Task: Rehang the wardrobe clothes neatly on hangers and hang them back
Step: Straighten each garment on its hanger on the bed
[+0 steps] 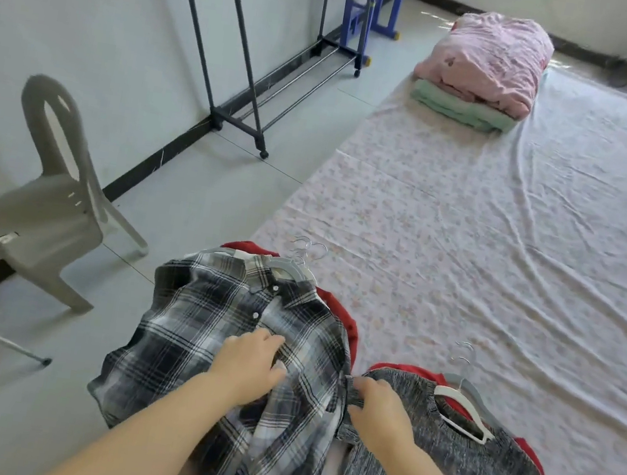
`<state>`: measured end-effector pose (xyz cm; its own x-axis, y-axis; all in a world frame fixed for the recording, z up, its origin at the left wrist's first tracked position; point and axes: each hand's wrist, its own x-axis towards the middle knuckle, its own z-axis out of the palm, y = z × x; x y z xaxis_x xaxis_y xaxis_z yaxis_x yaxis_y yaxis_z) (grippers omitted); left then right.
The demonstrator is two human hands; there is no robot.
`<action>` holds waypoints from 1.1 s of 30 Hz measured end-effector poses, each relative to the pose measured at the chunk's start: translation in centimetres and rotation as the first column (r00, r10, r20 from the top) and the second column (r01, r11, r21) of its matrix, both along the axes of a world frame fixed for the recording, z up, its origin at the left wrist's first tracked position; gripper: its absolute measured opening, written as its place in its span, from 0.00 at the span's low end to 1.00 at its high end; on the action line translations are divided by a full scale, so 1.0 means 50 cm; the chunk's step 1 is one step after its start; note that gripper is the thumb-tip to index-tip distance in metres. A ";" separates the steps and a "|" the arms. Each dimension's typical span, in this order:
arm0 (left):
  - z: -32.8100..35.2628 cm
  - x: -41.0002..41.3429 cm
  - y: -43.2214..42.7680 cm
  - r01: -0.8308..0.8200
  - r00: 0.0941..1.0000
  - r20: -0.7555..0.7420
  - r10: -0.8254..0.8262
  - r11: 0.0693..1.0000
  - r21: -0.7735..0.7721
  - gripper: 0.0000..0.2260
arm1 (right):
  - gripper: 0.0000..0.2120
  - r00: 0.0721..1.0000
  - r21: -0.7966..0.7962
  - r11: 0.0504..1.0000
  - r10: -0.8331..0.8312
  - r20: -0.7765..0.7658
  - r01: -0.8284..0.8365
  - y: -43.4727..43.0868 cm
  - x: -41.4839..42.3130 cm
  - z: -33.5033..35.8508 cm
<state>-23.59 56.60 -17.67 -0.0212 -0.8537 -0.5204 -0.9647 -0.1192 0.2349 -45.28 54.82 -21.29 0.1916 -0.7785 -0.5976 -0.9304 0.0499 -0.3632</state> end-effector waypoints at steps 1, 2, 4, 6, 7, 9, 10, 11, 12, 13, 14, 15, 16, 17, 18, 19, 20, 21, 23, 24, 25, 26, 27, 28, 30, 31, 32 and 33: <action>-0.006 0.038 -0.011 0.015 1.000 -0.003 -0.015 1.000 0.002 0.24 | 0.22 1.000 0.005 1.000 -0.016 -0.003 0.016 -0.006 0.039 -0.003; -0.011 0.077 -0.022 0.027 1.000 -0.010 -0.027 1.000 0.009 0.25 | 0.21 0.999 0.020 0.999 -0.038 -0.006 0.038 -0.010 0.081 -0.006; -0.022 0.155 -0.048 0.042 0.999 -0.025 -0.042 0.999 0.021 0.25 | 0.21 0.998 0.046 0.997 -0.065 -0.005 0.065 -0.019 0.163 -0.015; -0.032 0.227 -0.072 0.053 0.998 -0.030 -0.053 0.998 0.022 0.25 | 0.21 0.998 0.052 0.997 -0.062 -0.008 0.063 -0.029 0.238 -0.024; -0.036 0.258 -0.085 0.054 0.998 -0.030 -0.053 0.998 0.021 0.25 | 0.21 0.998 0.058 0.996 -0.067 -0.005 0.067 -0.036 0.271 -0.027; -0.047 0.312 -0.109 0.055 0.998 -0.036 -0.055 0.998 0.018 0.24 | 0.21 0.998 0.062 0.996 -0.068 -0.001 0.068 -0.053 0.324 -0.036; -0.054 0.333 -0.121 0.059 0.998 -0.039 -0.059 0.998 0.018 0.24 | 0.21 0.998 0.059 0.996 -0.062 -0.007 0.063 -0.064 0.344 -0.042; -0.062 0.349 -0.131 0.066 0.997 -0.041 -0.065 0.998 0.018 0.23 | 0.20 0.998 0.059 0.996 -0.058 -0.019 0.059 -0.078 0.360 -0.047; -0.071 0.362 -0.142 0.074 0.996 -0.042 -0.073 0.997 0.015 0.24 | 0.19 0.998 0.061 0.996 -0.061 -0.032 0.063 -0.093 0.373 -0.053; -0.081 0.372 -0.153 0.081 0.996 -0.047 -0.081 0.997 0.008 0.24 | 0.18 0.997 0.062 0.996 -0.068 -0.043 0.071 -0.111 0.383 -0.061; -0.092 0.380 -0.164 0.086 0.995 -0.055 -0.086 0.996 0.000 0.24 | 0.18 0.996 0.059 0.995 -0.081 -0.049 0.084 -0.130 0.392 -0.071; -0.104 0.387 -0.175 0.085 0.994 -0.067 -0.086 0.996 -0.007 0.24 | 0.18 0.994 0.054 0.994 -0.097 -0.053 0.100 -0.151 0.400 -0.082; -0.117 0.392 -0.185 0.079 0.994 -0.078 -0.080 0.997 -0.010 0.24 | 0.19 0.992 0.045 0.992 -0.111 -0.057 0.114 -0.172 0.408 -0.093; -0.131 0.396 -0.196 0.072 0.994 -0.087 -0.073 0.997 -0.010 0.24 | 0.19 0.991 0.030 0.992 -0.121 -0.056 0.122 -0.194 0.415 -0.106; -0.147 0.399 -0.206 0.069 0.993 -0.092 -0.069 0.998 -0.006 0.24 | 0.18 0.991 0.008 0.991 -0.130 -0.046 0.130 -0.216 0.421 -0.120; -0.163 0.401 -0.215 0.069 0.993 -0.095 -0.069 0.998 -0.001 0.24 | 0.17 0.990 -0.017 0.990 -0.140 -0.033 0.139 -0.238 0.427 -0.136; -0.180 0.401 -0.226 0.071 0.993 -0.097 -0.071 0.997 0.004 0.24 | 0.16 0.989 -0.040 0.988 -0.149 -0.025 0.148 -0.260 0.431 -0.152; -0.198 0.400 -0.235 0.074 0.992 -0.101 -0.073 0.997 0.007 0.24 | 0.17 0.988 -0.058 0.987 -0.155 -0.025 0.153 -0.281 0.434 -0.169; -0.230 0.394 -0.253 0.074 0.991 -0.116 -0.072 0.997 0.010 0.24 | 0.17 0.987 -0.092 0.983 -0.161 -0.024 0.158 -0.318 0.436 -0.208; -0.244 0.390 -0.261 0.070 0.990 -0.124 -0.068 0.998 0.010 0.24 | 0.17 0.986 -0.109 0.980 -0.168 -0.024 0.164 -0.334 0.436 -0.228; -0.258 0.385 -0.267 0.061 0.989 -0.132 -0.059 0.998 0.008 0.24 | 0.17 0.984 -0.122 0.977 -0.178 -0.028 0.173 -0.349 0.437 -0.248; -0.271 0.381 -0.273 0.049 0.989 -0.142 -0.048 0.999 0.006 0.24 | 0.18 0.981 -0.134 0.974 -0.191 -0.032 0.185 -0.363 0.437 -0.267; -0.283 0.377 -0.278 0.038 0.988 -0.152 -0.037 0.999 0.003 0.24 | 0.19 0.979 -0.146 0.971 -0.199 -0.036 0.192 -0.375 0.437 -0.286; -0.295 0.373 -0.283 0.029 0.986 -0.162 -0.029 1.000 -0.001 0.24 | 0.19 0.980 -0.157 0.970 -0.196 -0.043 0.187 -0.386 0.435 -0.305; -0.314 0.365 -0.289 0.012 0.983 -0.180 -0.013 1.000 -0.007 0.23 | 0.20 0.982 -0.166 0.973 -0.175 -0.073 0.161 -0.401 0.432 -0.337; -0.322 0.361 -0.290 0.004 0.982 -0.187 -0.006 1.000 -0.010 0.23 | 0.20 0.982 -0.174 0.973 -0.167 -0.087 0.151 -0.404 0.430 -0.349; -0.328 0.356 -0.291 -0.002 0.982 -0.191 0.000 1.000 -0.013 0.23 | 0.20 0.982 -0.191 0.971 -0.165 -0.092 0.146 -0.406 0.428 -0.357; -0.332 0.352 -0.291 -0.008 0.981 -0.193 0.005 1.000 -0.014 0.23 | 0.20 0.981 -0.212 0.965 -0.174 -0.085 0.153 -0.406 0.426 -0.362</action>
